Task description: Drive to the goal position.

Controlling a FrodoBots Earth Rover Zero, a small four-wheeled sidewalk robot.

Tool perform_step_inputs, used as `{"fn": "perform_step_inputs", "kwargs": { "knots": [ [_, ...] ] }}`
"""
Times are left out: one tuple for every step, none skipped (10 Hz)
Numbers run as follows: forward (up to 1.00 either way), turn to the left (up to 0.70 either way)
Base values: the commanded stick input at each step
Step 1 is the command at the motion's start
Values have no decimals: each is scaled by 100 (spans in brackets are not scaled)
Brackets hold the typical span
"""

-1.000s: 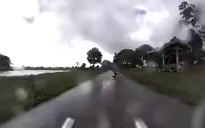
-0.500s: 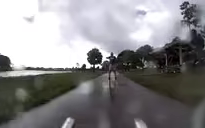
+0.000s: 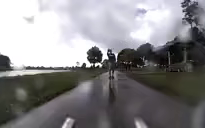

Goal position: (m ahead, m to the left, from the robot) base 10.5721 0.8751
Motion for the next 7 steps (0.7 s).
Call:
{"fn": "perform_step_inputs", "kwargs": {
  "knots": [
    [100,0],
    [100,0],
    [100,0],
    [100,-1],
    [100,-22],
    [100,-40],
    [100,-37]
  ]
}}
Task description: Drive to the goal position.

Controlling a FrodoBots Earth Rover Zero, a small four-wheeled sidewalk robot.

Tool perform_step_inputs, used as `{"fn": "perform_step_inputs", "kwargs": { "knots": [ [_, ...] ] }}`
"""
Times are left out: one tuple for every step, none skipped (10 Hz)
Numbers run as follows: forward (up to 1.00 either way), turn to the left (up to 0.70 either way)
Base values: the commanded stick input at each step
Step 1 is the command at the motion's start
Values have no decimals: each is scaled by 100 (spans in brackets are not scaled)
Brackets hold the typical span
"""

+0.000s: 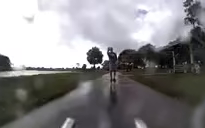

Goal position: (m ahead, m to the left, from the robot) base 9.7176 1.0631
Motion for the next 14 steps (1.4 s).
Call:
{"fn": "perform_step_inputs", "kwargs": {
  "knots": [
    [100,0],
    [100,0],
    [100,0],
    [100,0],
    [100,0],
    [100,0],
    [100,0],
    [100,0],
    [100,0],
    [100,0],
    [100,0],
    [96,0],
    [92,0],
    [91,0]
  ]
}}
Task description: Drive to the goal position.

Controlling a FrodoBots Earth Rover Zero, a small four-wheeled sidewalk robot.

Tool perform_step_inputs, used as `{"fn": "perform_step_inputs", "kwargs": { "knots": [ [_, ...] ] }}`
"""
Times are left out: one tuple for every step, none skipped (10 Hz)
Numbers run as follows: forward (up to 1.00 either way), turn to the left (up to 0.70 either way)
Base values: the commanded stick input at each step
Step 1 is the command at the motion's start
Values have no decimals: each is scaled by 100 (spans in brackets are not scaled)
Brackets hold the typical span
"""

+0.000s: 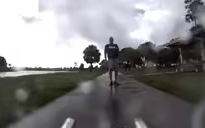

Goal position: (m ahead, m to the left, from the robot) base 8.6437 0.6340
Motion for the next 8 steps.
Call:
{"fn": "perform_step_inputs", "kwargs": {
  "knots": [
    [12,0],
    [0,0],
    [0,0],
    [0,0],
    [0,0],
    [0,0],
    [0,0],
    [0,0]
  ]
}}
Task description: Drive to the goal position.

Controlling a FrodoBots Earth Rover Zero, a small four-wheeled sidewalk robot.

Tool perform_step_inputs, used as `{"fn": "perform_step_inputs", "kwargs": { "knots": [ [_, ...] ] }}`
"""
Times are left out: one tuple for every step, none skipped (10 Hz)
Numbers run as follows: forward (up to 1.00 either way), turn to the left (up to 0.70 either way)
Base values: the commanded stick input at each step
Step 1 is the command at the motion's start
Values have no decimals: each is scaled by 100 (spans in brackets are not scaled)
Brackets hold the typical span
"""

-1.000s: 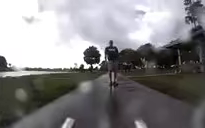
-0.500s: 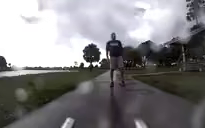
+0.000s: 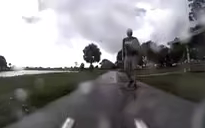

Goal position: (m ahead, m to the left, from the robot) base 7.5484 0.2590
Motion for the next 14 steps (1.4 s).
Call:
{"fn": "perform_step_inputs", "kwargs": {
  "knots": [
    [0,0],
    [0,0],
    [5,0],
    [21,0],
    [39,0],
    [41,0],
    [45,0],
    [48,0],
    [82,0],
    [100,0],
    [100,0],
    [100,0],
    [100,0],
    [100,0]
  ]
}}
